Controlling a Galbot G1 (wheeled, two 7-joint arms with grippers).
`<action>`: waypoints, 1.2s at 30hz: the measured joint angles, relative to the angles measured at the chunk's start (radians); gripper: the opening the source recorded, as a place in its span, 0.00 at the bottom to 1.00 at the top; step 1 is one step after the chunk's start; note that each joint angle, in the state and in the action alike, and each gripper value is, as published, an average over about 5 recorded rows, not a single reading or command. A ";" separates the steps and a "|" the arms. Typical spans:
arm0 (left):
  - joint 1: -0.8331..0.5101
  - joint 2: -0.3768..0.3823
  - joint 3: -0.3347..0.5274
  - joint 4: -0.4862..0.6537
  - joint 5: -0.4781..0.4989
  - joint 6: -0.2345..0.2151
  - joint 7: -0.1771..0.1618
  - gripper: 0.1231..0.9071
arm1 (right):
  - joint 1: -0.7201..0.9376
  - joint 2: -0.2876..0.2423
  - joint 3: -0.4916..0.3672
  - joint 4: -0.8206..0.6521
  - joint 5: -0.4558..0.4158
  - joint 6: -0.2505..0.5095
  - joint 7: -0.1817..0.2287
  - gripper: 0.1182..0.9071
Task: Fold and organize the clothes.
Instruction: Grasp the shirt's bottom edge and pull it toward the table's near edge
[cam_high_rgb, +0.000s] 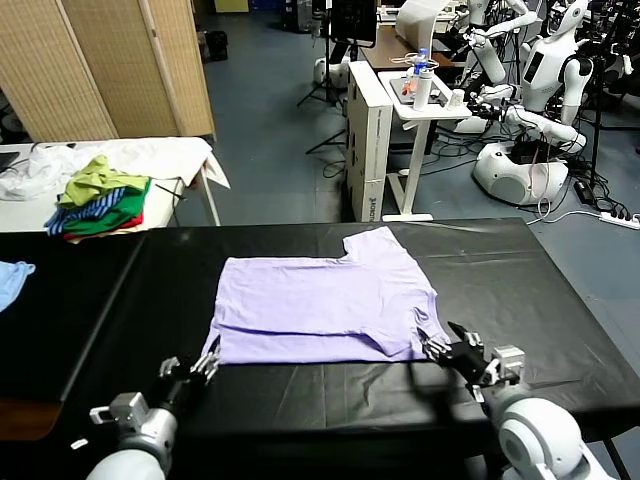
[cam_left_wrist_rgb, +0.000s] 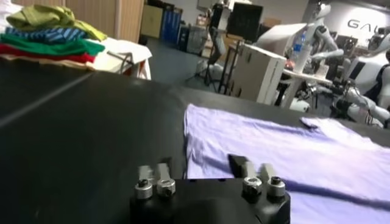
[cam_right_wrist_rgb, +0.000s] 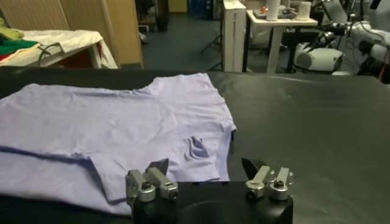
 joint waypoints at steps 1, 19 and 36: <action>0.004 0.000 0.000 -0.001 0.000 0.000 0.000 1.00 | -0.004 0.000 0.001 -0.002 0.000 0.002 -0.001 0.88; 0.032 0.005 -0.002 0.012 0.000 0.001 0.011 0.49 | -0.006 0.013 -0.014 -0.036 -0.001 0.015 -0.014 0.35; 0.078 0.007 -0.005 -0.011 0.034 0.010 0.013 0.03 | -0.108 -0.010 0.040 0.078 0.054 -0.026 0.032 0.03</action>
